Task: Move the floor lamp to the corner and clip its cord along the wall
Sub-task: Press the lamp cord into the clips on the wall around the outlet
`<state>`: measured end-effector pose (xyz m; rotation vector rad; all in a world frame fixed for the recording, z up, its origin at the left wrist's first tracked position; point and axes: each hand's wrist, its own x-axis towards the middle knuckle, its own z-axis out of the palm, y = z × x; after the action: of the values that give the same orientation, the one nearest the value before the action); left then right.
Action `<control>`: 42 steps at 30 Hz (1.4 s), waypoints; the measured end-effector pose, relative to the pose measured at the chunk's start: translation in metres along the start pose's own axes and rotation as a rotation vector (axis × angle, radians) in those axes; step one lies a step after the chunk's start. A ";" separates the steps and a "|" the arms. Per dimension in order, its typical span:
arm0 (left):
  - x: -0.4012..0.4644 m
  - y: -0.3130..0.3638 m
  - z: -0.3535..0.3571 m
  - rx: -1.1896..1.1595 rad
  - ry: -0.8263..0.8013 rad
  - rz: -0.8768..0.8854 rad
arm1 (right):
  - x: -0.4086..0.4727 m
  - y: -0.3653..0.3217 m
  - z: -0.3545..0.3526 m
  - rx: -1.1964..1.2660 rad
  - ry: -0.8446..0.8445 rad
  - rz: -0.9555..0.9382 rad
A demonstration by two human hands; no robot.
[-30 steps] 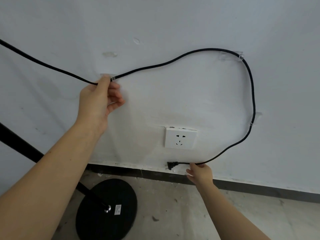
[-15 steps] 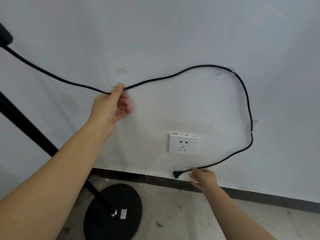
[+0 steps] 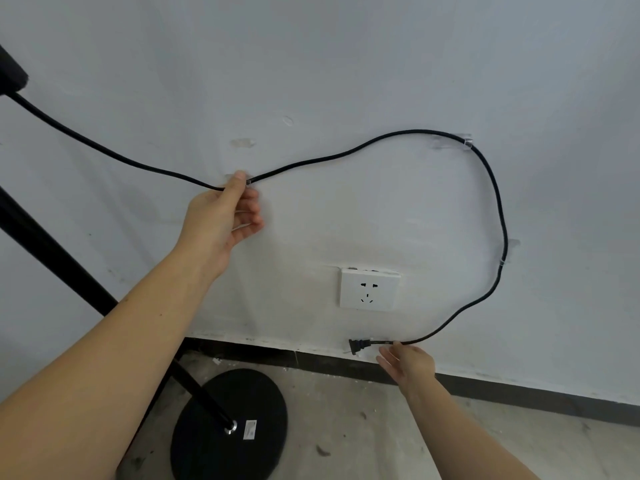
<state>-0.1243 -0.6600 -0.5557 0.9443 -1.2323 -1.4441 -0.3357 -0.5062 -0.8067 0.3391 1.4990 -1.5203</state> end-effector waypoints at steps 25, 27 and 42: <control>-0.010 -0.005 0.006 0.044 0.080 0.104 | 0.006 -0.007 -0.011 -0.031 -0.132 0.036; -0.011 -0.006 0.006 0.057 0.080 0.126 | 0.004 -0.009 -0.012 -0.022 -0.129 0.033; -0.002 -0.003 -0.011 0.055 0.043 -0.014 | -0.014 -0.022 -0.016 -0.072 -0.128 -0.052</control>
<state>-0.1139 -0.6602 -0.5612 1.0174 -1.2415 -1.4000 -0.3517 -0.4899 -0.7856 0.1588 1.4672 -1.4962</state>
